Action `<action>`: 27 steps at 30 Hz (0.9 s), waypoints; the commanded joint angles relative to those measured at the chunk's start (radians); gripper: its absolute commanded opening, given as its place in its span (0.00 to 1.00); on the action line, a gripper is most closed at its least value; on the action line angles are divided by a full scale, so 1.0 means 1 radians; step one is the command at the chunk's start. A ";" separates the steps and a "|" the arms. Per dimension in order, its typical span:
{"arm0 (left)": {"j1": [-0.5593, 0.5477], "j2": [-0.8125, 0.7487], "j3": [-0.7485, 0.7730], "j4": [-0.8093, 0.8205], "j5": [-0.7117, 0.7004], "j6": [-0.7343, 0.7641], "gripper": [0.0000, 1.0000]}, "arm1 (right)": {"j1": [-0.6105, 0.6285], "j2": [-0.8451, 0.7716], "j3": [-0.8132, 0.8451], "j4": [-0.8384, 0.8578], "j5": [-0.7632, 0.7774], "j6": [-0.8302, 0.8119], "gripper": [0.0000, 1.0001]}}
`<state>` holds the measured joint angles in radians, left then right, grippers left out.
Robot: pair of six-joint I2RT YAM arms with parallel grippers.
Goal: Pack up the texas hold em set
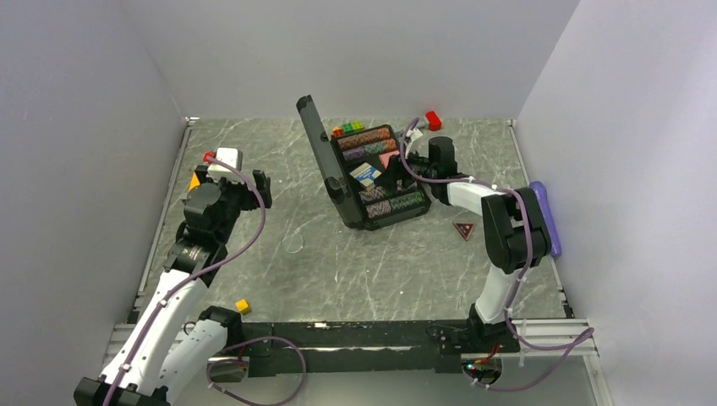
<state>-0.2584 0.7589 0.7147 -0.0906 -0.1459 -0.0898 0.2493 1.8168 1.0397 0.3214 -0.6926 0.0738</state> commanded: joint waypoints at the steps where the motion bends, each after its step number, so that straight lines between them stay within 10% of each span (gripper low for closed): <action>1: 0.004 0.007 0.037 0.025 0.014 0.013 0.99 | 0.000 0.033 0.066 -0.004 -0.063 -0.043 0.70; 27: 0.004 0.020 0.038 0.022 0.009 0.012 0.99 | 0.218 0.057 0.134 -0.156 0.364 -0.052 0.67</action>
<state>-0.2584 0.7830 0.7151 -0.0906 -0.1440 -0.0898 0.4362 1.8797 1.1564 0.1799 -0.3874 0.0586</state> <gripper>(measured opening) 0.994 0.679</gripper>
